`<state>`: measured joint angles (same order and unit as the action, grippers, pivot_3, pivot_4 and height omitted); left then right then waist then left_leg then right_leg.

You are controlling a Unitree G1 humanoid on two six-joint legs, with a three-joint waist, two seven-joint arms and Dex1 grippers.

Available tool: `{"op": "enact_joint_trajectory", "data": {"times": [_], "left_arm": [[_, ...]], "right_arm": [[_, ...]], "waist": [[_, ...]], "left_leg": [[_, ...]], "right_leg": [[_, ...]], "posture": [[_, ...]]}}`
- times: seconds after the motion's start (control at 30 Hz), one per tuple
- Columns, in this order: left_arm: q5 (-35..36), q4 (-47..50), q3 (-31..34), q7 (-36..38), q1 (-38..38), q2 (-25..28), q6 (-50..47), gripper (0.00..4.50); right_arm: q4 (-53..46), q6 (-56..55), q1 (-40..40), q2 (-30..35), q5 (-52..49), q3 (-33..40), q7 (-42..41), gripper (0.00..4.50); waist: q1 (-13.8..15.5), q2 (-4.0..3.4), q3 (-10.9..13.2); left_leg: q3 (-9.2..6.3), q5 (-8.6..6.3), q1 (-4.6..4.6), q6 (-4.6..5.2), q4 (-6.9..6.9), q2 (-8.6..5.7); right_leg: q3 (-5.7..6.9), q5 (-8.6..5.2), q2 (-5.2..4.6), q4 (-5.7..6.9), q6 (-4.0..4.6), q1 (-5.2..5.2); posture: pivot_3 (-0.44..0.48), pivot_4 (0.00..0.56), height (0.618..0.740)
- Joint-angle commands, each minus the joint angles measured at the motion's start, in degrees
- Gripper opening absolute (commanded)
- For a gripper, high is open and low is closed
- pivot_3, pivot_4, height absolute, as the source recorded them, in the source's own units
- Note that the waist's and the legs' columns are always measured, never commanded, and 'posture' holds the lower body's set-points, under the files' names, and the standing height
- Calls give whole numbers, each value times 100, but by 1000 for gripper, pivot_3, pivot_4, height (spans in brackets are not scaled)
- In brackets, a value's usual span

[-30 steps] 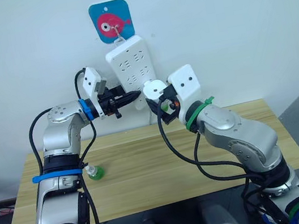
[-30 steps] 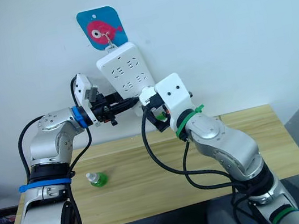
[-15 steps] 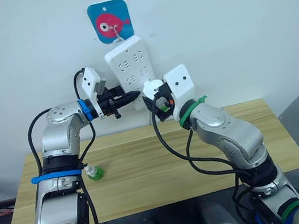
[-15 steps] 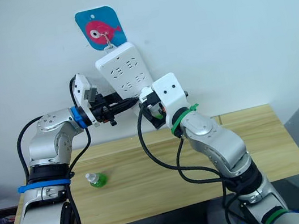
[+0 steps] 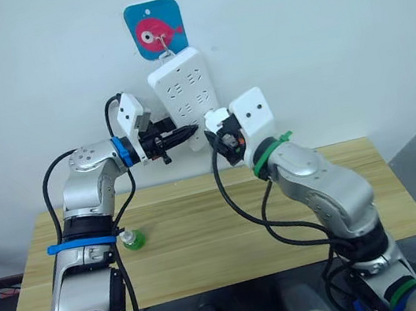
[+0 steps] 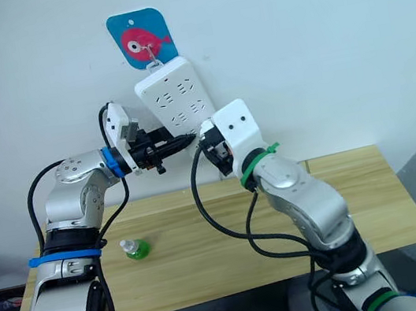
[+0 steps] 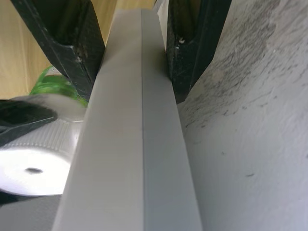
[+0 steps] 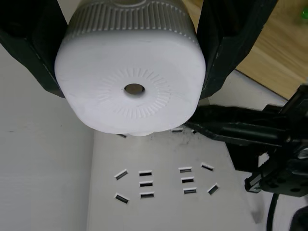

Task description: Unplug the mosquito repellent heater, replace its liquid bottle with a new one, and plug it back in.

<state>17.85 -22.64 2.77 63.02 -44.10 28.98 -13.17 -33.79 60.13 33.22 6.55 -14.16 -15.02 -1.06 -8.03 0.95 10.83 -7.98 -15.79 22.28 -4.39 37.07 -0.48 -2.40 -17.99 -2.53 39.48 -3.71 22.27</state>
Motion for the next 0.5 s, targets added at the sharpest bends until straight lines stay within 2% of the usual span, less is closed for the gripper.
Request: {"op": "enact_joint_trajectory", "data": {"times": [0.03, 0.23, 0.33, 0.37, 0.5], "left_arm": [[-306, -88, -72, -298, 45, 104, 213, 1313], [-199, 120, 56, -349, 280, 343, -59, 1314], [-179, 352, 194, -377, 559, 542, 112, 1314], [-187, 406, 240, -420, 634, 594, 181, 2042], [-414, 836, 434, -543, 1211, 1022, 849, 3285]], "right_arm": [[-796, 355, 19, 19, -167, 268, -117, 3006], [-956, 576, 4, 63, -239, 559, -261, 3006], [-906, 556, 21, 17, -257, 690, -296, 3006], [-893, 547, 28, 2, -265, 722, -301, 3006], [-881, 475, 11, -25, -291, 826, -318, 3006]], "waist": [[-14, -3, -2], [-57, -4, -7], [-152, -6, -10], [-187, -7, -11], [-314, -9, -10]], "left_leg": [[3, 0, 0, 0, 4, -1], [8, -4, -36, 13, 9, 9], [6, -4, -41, 13, 0, 14], [7, -4, -41, 13, -2, 15], [11, 1, -36, 4, -12, 17]], "right_leg": [[-1, 0, -1, 4, 0, 0], [-10, 0, 22, 46, 0, -7], [-12, 0, 28, 48, 1, -6], [-13, -1, 28, 47, 1, -4], [-19, -3, 28, 47, 5, 9]], "posture": [[-181, 175, 734], [-176, 168, 734], [-171, 167, 734], [-171, 167, 734], [-182, 172, 734]]}}
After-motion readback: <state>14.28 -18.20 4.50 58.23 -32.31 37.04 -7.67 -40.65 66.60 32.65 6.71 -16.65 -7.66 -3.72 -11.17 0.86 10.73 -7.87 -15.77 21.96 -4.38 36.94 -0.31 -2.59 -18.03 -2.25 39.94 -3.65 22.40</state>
